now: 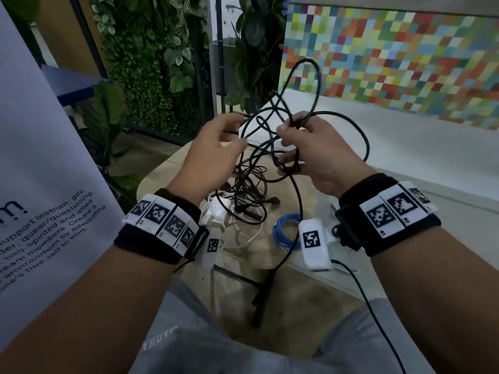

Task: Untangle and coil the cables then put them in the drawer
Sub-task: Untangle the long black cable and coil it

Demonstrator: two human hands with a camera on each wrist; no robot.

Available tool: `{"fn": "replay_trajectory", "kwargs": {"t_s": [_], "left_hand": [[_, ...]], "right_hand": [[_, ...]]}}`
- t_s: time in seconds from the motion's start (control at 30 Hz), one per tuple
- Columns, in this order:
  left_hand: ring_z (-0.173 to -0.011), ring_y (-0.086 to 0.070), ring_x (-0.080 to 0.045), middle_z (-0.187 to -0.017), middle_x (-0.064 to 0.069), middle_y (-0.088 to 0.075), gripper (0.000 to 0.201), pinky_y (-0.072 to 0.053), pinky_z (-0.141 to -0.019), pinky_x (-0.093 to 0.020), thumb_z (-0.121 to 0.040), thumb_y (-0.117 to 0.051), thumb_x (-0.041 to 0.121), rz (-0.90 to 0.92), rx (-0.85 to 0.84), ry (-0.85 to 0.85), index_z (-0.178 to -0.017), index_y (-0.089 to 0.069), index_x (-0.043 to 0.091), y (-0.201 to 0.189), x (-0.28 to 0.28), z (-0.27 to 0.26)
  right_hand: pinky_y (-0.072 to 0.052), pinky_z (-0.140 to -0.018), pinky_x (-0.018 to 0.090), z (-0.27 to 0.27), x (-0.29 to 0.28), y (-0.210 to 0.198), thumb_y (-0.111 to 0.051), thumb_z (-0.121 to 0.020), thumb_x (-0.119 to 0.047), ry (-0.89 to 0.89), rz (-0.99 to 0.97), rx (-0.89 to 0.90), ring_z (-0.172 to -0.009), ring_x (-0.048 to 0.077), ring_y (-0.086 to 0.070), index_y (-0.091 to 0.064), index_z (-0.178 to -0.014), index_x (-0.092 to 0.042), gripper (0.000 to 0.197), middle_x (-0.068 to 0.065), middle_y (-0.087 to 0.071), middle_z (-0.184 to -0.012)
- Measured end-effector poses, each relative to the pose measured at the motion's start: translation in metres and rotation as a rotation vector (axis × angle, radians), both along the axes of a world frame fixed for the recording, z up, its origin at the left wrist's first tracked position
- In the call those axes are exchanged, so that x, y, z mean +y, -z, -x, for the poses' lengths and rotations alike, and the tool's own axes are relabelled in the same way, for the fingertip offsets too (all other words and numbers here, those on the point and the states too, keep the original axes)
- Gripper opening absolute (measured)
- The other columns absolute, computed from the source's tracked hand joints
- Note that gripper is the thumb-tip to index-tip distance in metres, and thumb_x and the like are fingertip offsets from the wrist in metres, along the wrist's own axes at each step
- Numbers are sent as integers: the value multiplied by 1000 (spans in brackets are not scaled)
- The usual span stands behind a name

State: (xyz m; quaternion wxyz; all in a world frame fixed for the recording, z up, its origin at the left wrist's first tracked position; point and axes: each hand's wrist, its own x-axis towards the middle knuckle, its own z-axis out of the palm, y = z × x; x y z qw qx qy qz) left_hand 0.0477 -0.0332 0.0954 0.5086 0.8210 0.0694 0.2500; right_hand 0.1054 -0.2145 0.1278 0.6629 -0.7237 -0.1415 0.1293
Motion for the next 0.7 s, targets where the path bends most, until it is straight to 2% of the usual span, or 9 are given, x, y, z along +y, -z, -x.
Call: {"fn": "replay_trajectory", "kwargs": {"t_s": [0.03,0.1,0.2,0.33,0.4,0.47,0.6,0.67,0.7], "left_hand": [[-97,-62,-2,-116,7,-66,38,-49,-83,-18,-97,-66,27,-14,-1,73,-134,-59,35,-3,-4,0],[-73,-58,-6,-90,5,-63,41,-47,-68,-23,-99,-67,34,-69,19,155,-138,-55,31,-7,-9,-1],[-57,-44,-9,-66,3,-48,16,-38,-58,-31,-96,-70,37,-146,4,107,-108,-71,26,-8,-4,-4],[-57,-58,-14,-57,-3,-56,40,-49,-59,-28,-103,-57,41,88,26,37,-73,-73,21,-4,-1,-3],[-62,-64,-19,-49,2,-46,50,-60,-80,-42,-105,-52,43,234,41,51,-67,-72,18,-3,-2,-2],[-65,-67,-26,-52,-4,-42,52,-57,-97,-51,-107,-50,40,347,31,77,-67,-72,14,-3,-3,0],[-78,-72,-28,-62,-2,-57,36,-52,-79,-28,-109,-47,28,426,7,-17,-89,-72,11,-3,4,1],[-90,-69,-17,-85,0,-65,13,-50,-81,-27,-102,-59,22,374,-60,-70,-108,-70,21,-1,8,2],[-96,-67,-12,-98,2,-65,21,-53,-85,-27,-96,-65,19,324,-92,-78,-115,-67,28,-1,7,2]], "right_hand": [[-58,-86,59,1,2,0,-69,-98,-25,-32,3,-12,-68,23,-65,-60,-95,-21,10,4,-58,-96],[-59,-78,50,3,3,0,-68,-99,-23,-67,2,-28,-75,23,-67,-61,-97,-21,8,2,-61,-94],[-56,-75,46,1,0,0,-73,-95,-26,-30,19,-71,-80,22,-67,-64,-94,-23,9,3,-65,-94],[-56,-74,45,-2,-6,3,-74,-94,-31,44,-35,-43,-62,19,-58,-65,-90,-21,15,0,-53,-81],[-54,-73,45,-1,-7,5,-69,-98,-35,66,-58,-21,-61,19,-59,-65,-95,-18,18,3,-51,-78],[-49,-71,43,-2,-8,6,-63,-101,-38,92,-60,0,-67,20,-67,-67,-102,-18,20,3,-59,-79],[-59,-77,47,-4,-14,4,-54,-105,-42,115,-31,19,-80,18,-74,-73,-106,-20,28,5,-72,-98],[-63,-83,52,-3,-15,3,-54,-106,-40,98,-17,9,-83,19,-72,-75,-102,-18,30,3,-73,-100],[-62,-84,54,-2,-13,3,-55,-106,-39,85,1,-5,-84,19,-72,-75,-101,-17,30,1,-73,-99]]}}
